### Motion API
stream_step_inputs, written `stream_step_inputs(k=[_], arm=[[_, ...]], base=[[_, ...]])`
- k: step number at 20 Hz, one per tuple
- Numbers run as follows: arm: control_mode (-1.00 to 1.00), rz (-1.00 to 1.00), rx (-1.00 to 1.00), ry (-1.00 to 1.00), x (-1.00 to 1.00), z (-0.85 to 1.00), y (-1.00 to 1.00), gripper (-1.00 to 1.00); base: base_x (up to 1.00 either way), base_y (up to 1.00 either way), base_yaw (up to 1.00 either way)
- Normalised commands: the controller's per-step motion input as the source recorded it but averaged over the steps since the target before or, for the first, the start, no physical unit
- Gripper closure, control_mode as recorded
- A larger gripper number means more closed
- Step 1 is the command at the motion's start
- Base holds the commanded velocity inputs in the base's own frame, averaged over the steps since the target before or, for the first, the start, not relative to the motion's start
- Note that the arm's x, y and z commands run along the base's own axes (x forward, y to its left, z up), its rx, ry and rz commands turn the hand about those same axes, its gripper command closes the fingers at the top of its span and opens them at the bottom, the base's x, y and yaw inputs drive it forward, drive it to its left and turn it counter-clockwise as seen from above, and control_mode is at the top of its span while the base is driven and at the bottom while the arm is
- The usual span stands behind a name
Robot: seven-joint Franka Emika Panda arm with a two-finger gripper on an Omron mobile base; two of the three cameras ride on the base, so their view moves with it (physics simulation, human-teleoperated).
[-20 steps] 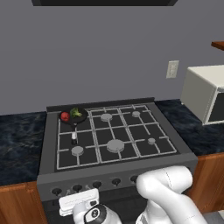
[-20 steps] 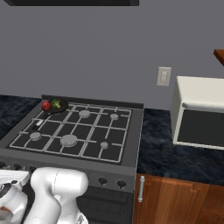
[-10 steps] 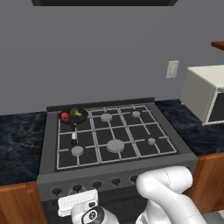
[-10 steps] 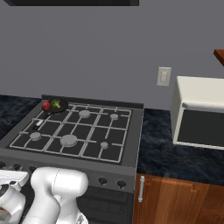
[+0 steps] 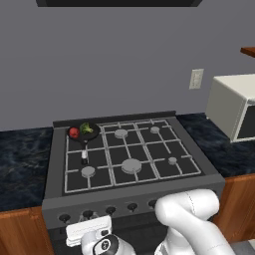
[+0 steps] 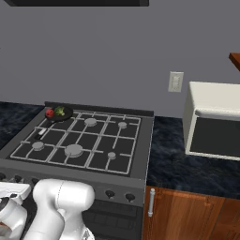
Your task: Put the broccoli and bell pepper in the pan. Then turn on the rear left burner and set the heat to medium.
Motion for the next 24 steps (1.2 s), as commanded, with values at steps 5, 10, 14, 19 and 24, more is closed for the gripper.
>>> stream_step_inputs(k=[5,10,14,19,24], arm=[[-1.0,0.0,-0.1,0.0,0.0,0.0,-0.05,1.0],[-1.0,-0.03,-0.25,0.0,-0.01,0.0,-0.29,1.0],[-1.0,-0.07,-0.31,0.0,-0.12,0.0,-0.21,1.0],[-1.0,-0.08,-0.31,0.0,-0.18,0.0,-0.1,1.0],[-1.0,-0.11,-0.31,0.0,-0.28,0.0,-0.07,1.0]], base=[[0.0,0.0,0.0],[0.0,0.0,0.0],[0.0,0.0,0.0],[0.0,0.0,0.0],[0.0,0.0,0.0]])
